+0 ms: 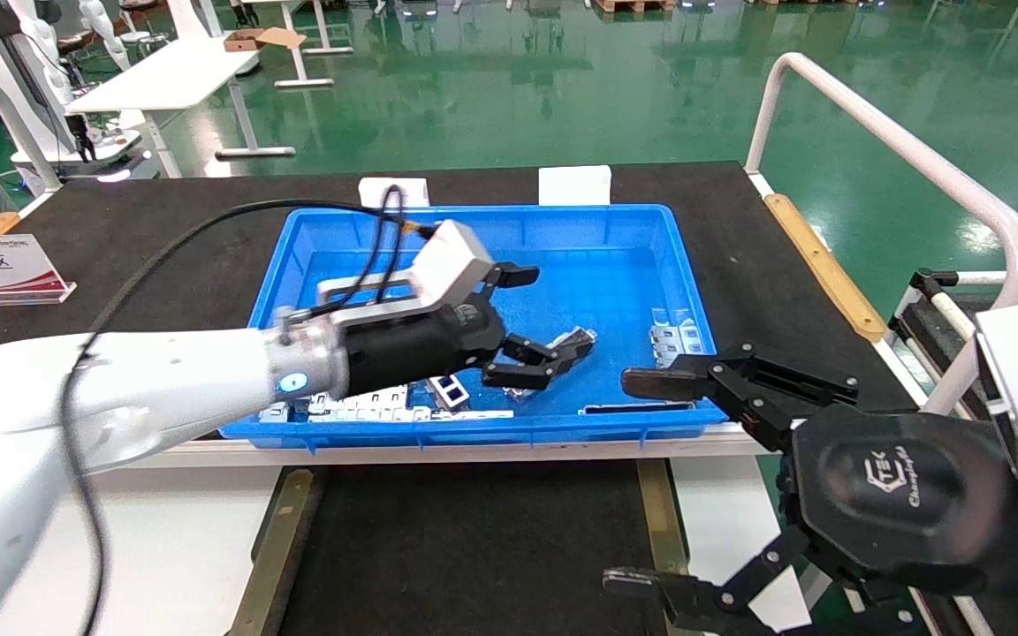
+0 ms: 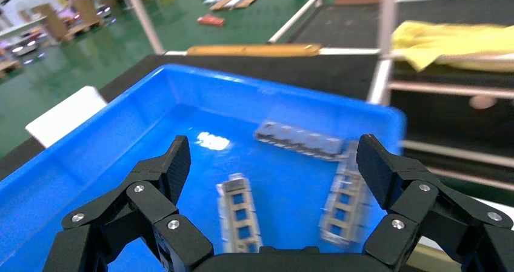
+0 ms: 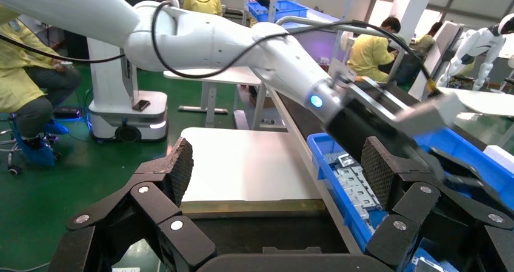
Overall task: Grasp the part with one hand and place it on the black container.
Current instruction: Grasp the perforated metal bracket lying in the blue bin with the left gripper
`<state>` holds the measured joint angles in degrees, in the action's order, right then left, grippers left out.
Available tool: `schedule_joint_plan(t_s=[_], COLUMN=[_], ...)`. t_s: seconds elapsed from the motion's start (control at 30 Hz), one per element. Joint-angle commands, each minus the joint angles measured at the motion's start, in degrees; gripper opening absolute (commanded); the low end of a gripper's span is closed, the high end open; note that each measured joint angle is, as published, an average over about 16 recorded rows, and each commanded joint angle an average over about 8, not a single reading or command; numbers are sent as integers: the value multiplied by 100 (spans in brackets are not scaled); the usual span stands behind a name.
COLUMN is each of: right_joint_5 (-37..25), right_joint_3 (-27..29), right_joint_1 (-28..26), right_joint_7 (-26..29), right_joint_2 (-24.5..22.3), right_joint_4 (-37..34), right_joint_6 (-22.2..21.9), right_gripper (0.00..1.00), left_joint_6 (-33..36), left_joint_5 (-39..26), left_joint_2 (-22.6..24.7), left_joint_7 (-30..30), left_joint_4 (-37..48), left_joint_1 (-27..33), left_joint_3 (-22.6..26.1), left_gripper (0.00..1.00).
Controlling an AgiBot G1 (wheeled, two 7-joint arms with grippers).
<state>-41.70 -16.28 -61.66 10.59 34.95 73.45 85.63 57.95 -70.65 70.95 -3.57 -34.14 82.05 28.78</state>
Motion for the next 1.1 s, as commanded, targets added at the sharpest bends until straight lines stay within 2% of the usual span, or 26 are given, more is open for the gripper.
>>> schedule_joint_plan(t_s=[0.03,0.2,0.33,1.03,1.07,1.1], right_joint_5=[1,2,3,9,9,9], right_joint_3=[-1,-3,-4,-13,-13,-14], right_joint_1=[0,-1,-1,-3,-3,-3], right_joint_7=[0,-1,-2,-6,-7,-7], right_joint_2=[0,-1,-2,-5,-5,-6], right_joint_4=[0,0,0,0,0,0], right_joint_6=[0,-1,-2,-6,-6,-6], right_gripper=[100,100,100,100,99,94], left_joint_6=[-138,-536,-746,-2188,-2251,-2313], left_joint_5=[-106,-96,42,884,917,951], left_joint_2=[270,664,757,773,772,771], left_joint_7=[-185,-477,-522,646,689,732], left_joint_4=[473,1335,1549,938,914,892], left_joint_1=[184,446,502,349,342,336], left_joint_3=[43,133,354,2374,2465,2554], left_gripper=[100,100,100,100,100,100])
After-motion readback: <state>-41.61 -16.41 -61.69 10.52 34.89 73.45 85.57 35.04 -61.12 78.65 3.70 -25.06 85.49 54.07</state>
